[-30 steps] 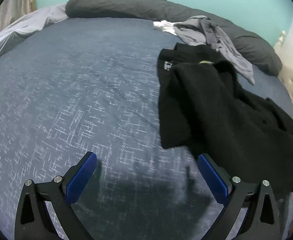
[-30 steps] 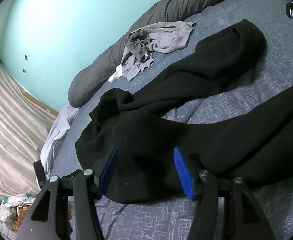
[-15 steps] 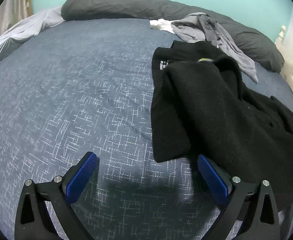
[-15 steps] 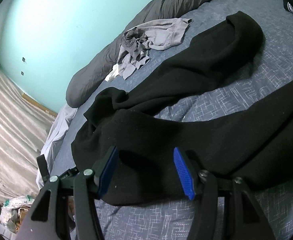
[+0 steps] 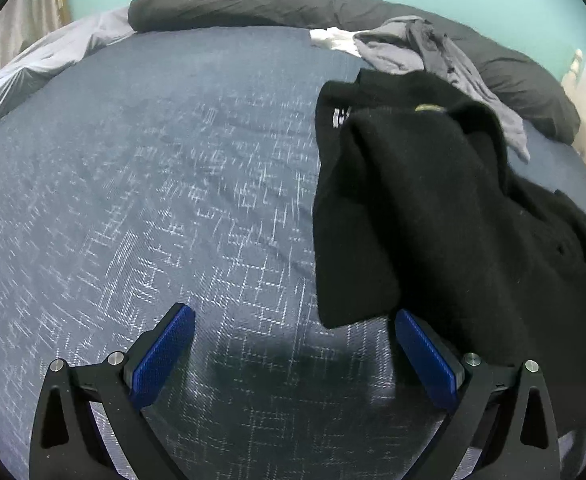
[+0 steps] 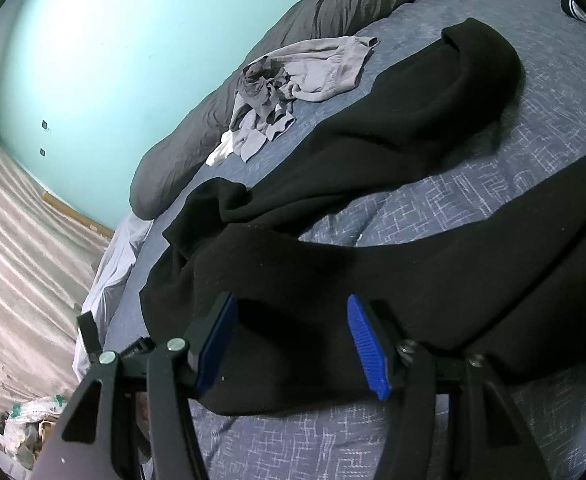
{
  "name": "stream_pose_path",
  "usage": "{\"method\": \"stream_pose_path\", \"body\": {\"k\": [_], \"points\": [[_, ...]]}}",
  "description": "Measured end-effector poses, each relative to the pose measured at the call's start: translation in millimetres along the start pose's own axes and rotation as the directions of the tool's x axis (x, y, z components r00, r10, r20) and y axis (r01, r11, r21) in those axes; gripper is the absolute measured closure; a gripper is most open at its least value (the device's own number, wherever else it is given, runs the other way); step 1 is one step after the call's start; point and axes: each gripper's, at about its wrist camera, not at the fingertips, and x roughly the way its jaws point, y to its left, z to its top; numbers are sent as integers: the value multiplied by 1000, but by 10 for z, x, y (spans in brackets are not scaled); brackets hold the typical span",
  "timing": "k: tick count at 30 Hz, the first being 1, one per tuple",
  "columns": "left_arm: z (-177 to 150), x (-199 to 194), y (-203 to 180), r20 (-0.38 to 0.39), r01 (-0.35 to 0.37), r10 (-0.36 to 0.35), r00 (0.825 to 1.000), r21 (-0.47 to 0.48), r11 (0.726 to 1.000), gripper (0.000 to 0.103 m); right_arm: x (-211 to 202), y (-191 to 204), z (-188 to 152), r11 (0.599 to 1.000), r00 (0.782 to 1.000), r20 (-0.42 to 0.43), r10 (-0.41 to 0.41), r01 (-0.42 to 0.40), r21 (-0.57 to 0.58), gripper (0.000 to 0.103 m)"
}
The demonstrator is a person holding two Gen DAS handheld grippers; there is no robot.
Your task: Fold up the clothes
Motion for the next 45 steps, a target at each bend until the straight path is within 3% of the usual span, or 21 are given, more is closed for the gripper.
{"method": "stream_pose_path", "body": {"k": [23,26,29,38,39,44,45], "points": [[-56,36,84,-9,25,-25,1000,-21,999,1,5,-19,-10,1000,1000,-2,0,0,10,44],[-56,18,46,1,-2,2,1000,6,1000,6,13,-19,-9,1000,1000,-3,0,0,11,44],[-47,-3,28,11,11,-11,1000,9,1000,17,13,-16,-9,1000,1000,-2,0,0,11,44],[-48,-40,14,19,47,-47,999,4,999,27,3,-37,-6,1000,1000,-4,2,-2,9,44],[-42,-39,6,21,53,-53,998,4,999,33,1,-37,-7,1000,1000,-4,2,-2,9,44],[-13,-14,-61,14,72,-72,997,22,997,39,-1,-46,-10,1000,1000,-5,4,-3,10,44],[-10,-9,-77,12,72,-72,997,25,997,44,-2,-46,-10,1000,1000,-6,4,-4,10,44]]}}
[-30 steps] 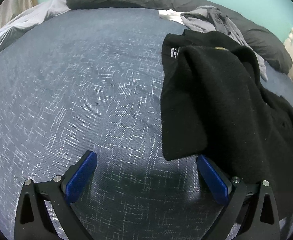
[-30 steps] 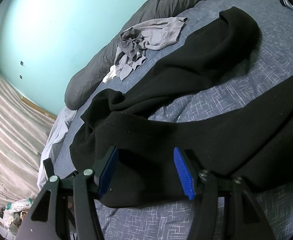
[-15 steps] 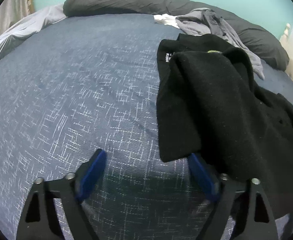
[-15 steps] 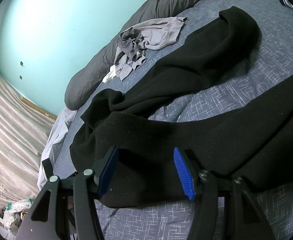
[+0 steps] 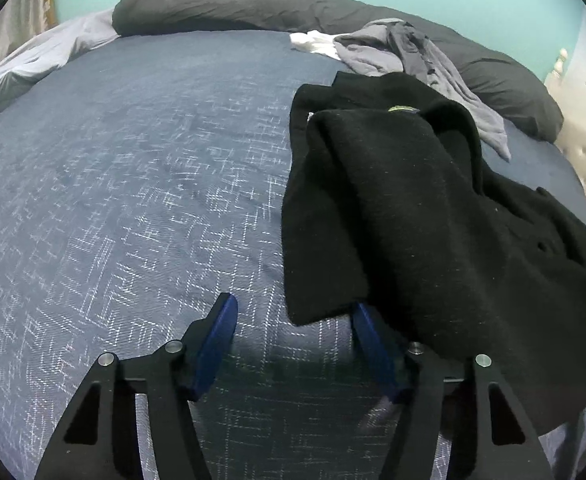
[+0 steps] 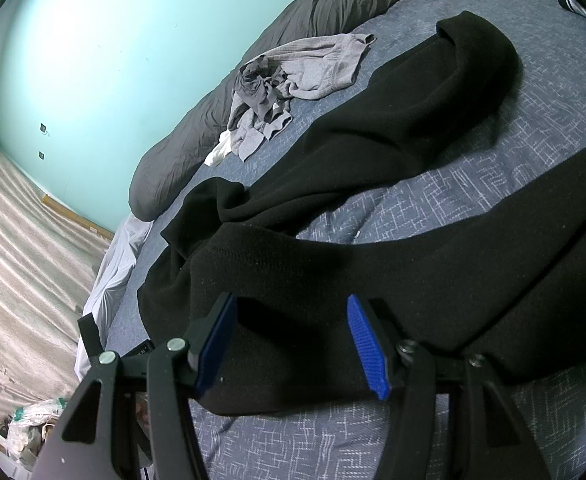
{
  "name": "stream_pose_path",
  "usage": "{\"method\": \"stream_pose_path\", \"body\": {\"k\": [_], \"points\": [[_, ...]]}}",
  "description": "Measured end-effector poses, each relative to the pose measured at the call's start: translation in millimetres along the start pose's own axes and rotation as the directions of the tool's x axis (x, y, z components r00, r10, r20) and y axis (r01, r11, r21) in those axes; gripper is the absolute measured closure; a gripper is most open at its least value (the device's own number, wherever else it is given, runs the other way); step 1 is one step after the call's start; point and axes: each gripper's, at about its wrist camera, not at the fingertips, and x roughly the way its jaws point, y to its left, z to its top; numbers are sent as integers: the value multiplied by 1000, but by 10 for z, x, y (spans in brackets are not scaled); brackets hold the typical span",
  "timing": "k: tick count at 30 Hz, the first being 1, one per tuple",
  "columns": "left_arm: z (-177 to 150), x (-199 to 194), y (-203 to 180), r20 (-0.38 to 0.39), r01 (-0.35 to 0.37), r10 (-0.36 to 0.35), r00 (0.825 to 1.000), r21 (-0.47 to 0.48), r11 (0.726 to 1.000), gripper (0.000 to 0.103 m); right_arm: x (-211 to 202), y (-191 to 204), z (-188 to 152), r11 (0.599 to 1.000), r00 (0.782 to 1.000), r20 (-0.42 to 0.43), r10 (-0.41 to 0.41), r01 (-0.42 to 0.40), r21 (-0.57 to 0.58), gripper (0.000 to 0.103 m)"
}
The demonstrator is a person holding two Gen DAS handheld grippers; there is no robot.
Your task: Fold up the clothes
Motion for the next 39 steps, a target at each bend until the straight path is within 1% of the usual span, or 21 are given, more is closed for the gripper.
{"method": "stream_pose_path", "body": {"k": [2,4,6,7,10,11,12,19,22,25,28,32,34,37,39], "points": [[25,26,19,-2,12,-12,1000,-2,1000,51,2,7,-6,1000,1000,1,-1,1,1,44],[23,11,7,2,26,-26,1000,-2,1000,56,6,16,-13,1000,1000,2,-3,3,3,44],[-6,4,-28,3,40,-40,999,11,999,68,8,16,-12,1000,1000,1,-3,3,3,44],[5,21,-45,2,35,-35,999,20,999,68,8,13,-11,1000,1000,1,-4,4,4,44],[23,46,-71,3,24,-24,1000,37,999,74,12,8,-11,1000,1000,0,-5,5,5,44],[25,38,-67,6,22,-22,1000,36,999,77,14,6,-13,1000,1000,-1,-5,5,5,44],[33,22,-60,13,22,-22,1000,32,999,81,14,4,-18,1000,1000,-1,-5,5,5,44],[44,-89,-16,39,10,-12,999,37,999,89,21,-3,-22,1000,1000,-3,-6,6,7,44],[68,-169,42,68,9,-11,998,26,1000,92,22,-6,-22,1000,1000,-3,-5,5,8,44],[82,-331,99,104,7,-8,995,13,1000,95,21,-8,-18,1000,1000,-2,-5,5,9,44],[116,-507,187,146,-3,3,989,-3,1000,103,22,-4,-19,1000,1000,-1,-6,6,9,44],[141,-749,357,189,-9,14,982,-25,1000,103,30,11,-21,1000,1000,1,-8,8,6,44],[120,-775,442,181,-8,14,983,-33,999,103,34,25,-28,1000,1000,-1,-7,7,2,44],[94,-699,520,138,67,-58,989,-58,996,103,29,31,-30,1000,1000,1,-6,6,9,44],[101,-637,482,113,90,-84,990,-45,995,103,18,43,-25,1000,1000,6,-8,8,6,44]]}}
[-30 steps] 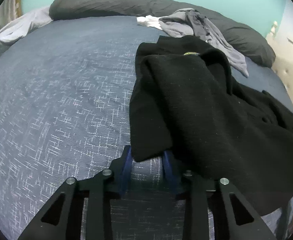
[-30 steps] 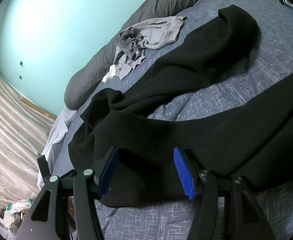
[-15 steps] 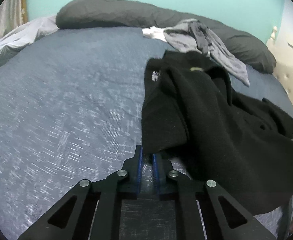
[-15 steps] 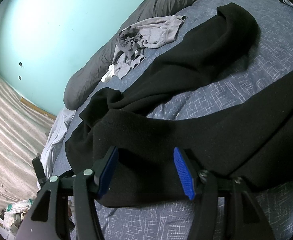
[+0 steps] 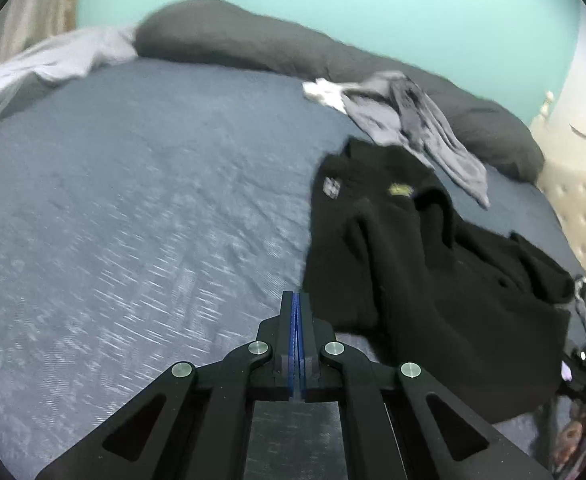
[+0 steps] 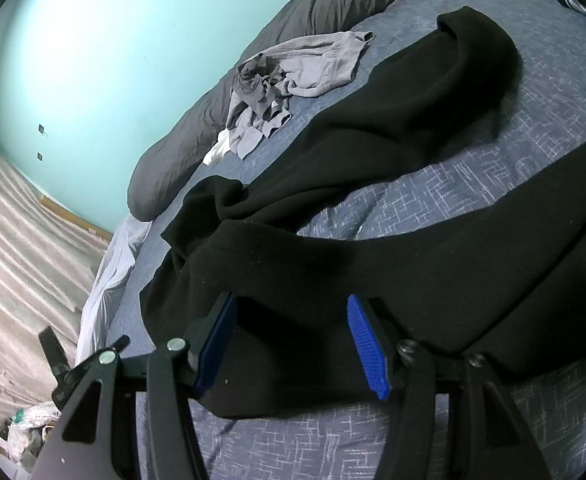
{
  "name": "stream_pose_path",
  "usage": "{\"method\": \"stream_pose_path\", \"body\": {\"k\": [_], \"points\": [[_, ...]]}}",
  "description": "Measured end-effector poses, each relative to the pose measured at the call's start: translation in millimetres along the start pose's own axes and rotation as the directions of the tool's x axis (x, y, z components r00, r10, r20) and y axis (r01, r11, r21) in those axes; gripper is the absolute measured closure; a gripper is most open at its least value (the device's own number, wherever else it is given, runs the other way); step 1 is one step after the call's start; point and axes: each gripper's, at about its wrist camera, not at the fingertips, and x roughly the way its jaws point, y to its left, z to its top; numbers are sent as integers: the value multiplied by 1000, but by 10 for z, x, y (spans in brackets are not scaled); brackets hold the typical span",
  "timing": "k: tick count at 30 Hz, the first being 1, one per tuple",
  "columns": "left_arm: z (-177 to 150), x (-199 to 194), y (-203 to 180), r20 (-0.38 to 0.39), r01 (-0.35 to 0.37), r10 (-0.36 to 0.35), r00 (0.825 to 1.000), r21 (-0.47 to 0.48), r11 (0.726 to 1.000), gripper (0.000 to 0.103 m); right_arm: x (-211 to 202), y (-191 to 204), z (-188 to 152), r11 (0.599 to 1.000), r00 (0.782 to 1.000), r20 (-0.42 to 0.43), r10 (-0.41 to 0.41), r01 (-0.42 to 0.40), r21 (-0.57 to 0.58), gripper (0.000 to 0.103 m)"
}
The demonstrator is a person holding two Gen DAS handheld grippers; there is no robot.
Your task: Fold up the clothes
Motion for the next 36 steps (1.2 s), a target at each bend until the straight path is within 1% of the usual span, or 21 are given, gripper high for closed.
{"method": "stream_pose_path", "body": {"k": [2,5,7,8,9,13,14,15,19,22,23,24,26,28,29,31,32,33,36], "points": [[-11,65,-42,-16,20,-20,1000,1,1000,103,-8,8,3,1000,1000,6,-3,3,-4,44],[-31,229,-64,-58,44,-46,997,-33,998,93,6,8,-2,1000,1000,3,-4,4,-5,44],[-52,309,-69,-79,61,-66,995,-56,997,82,12,4,-5,1000,1000,-1,-3,3,-6,44],[-57,333,-83,-82,55,-59,995,-53,997,70,9,0,-1,1000,1000,-1,-2,2,-5,44],[-62,349,-96,-83,53,-57,995,-51,997,61,5,-4,4,1000,1000,-1,0,0,-3,44],[-86,422,-75,-94,60,-69,993,-89,994,53,-20,-31,25,1000,1000,6,2,-2,5,44],[-89,442,-63,-95,52,-61,994,-101,994,47,-24,-39,27,1000,1000,6,3,-3,7,44],[-92,462,-47,-94,48,-59,994,-116,992,43,-29,-45,28,1000,1000,6,3,-3,9,44],[-98,527,32,-94,68,-86,992,-179,981,42,-34,-56,37,1000,1000,4,6,-6,11,44],[-74,549,19,-88,67,-85,993,-184,981,43,-32,-61,37,1000,1000,4,7,-7,13,44],[-65,553,17,-84,72,-89,992,-186,980,46,-35,-65,37,1000,1000,5,6,-6,15,44],[-59,560,15,-84,79,-97,992,-189,979,53,-37,-70,37,1000,1000,6,5,-5,17,44],[-54,568,8,-84,81,-99,992,-190,978,55,-38,-77,35,1000,1000,6,5,-5,17,44],[-49,565,-9,-87,70,-87,992,-177,982,66,-30,-79,30,1000,1000,5,3,-3,16,44],[-43,558,-14,-85,65,-80,993,-170,983,69,-27,-82,28,1000,1000,5,3,-3,17,44],[-33,526,-7,-73,62,-75,995,-164,985,79,-22,-86,24,1000,1000,4,2,-2,19,44],[-25,509,5,-66,62,-74,995,-166,984,87,-23,-86,21,1000,1000,4,1,-1,18,44],[-16,492,16,-59,63,-74,996,-169,984,90,-25,-85,18,1000,1000,4,0,-1,16,44],[-3,466,24,-53,67,-76,996,-165,984,91,-22,-76,14,1000,1000,5,0,0,13,44]]}}
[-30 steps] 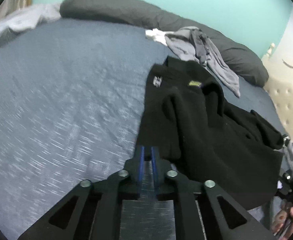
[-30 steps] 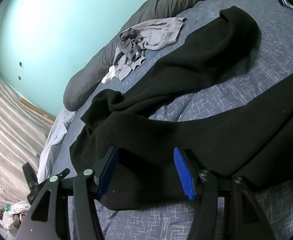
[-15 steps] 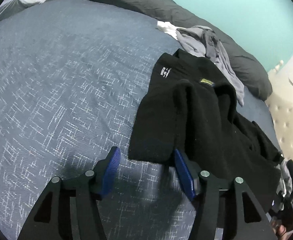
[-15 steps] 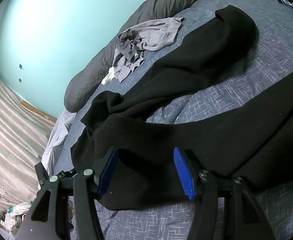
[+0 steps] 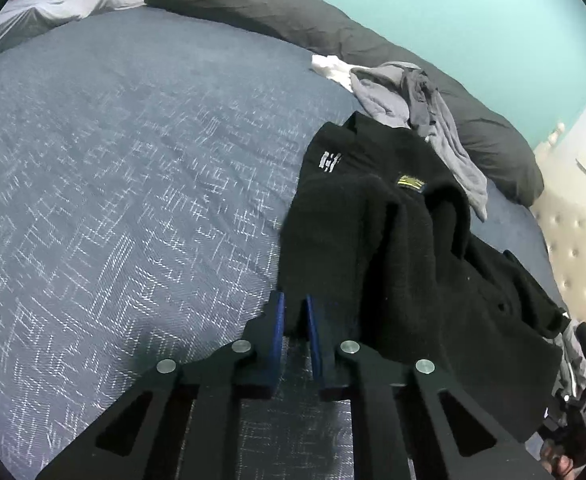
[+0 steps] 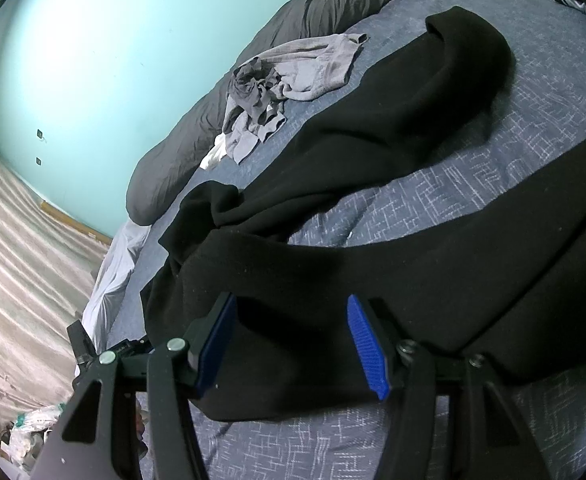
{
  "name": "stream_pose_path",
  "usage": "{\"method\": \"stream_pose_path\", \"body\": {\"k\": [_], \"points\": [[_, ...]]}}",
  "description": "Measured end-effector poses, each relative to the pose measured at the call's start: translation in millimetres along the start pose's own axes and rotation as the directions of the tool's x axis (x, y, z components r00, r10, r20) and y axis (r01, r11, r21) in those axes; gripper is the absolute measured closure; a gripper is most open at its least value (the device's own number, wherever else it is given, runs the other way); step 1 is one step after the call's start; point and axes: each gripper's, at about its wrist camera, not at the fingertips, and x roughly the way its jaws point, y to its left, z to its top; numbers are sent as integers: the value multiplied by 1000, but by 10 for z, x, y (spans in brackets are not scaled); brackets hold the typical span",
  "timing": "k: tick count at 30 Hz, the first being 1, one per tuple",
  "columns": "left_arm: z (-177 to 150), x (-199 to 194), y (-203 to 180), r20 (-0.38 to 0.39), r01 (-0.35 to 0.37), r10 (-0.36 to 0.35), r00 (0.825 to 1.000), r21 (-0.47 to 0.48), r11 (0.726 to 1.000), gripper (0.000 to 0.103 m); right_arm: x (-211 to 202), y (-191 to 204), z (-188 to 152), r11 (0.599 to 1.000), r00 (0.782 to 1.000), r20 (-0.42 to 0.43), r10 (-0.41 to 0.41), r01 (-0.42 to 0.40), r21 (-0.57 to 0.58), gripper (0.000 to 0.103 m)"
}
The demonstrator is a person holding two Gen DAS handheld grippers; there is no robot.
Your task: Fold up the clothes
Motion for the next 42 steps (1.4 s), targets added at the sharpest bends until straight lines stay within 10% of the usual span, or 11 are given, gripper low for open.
{"method": "stream_pose_path", "body": {"k": [13,26,42], "points": [[24,-81,147,-31,32,-34,999,-83,996,90,11,11,-13,1000,1000,2,-1,1,1,44],[-74,48,214,-101,102,-125,987,-206,973,64,20,29,-11,1000,1000,2,2,-2,-2,44],[-85,52,331,-8,187,-204,979,-368,911,62,6,-4,2,1000,1000,5,-2,2,-2,44]]}}
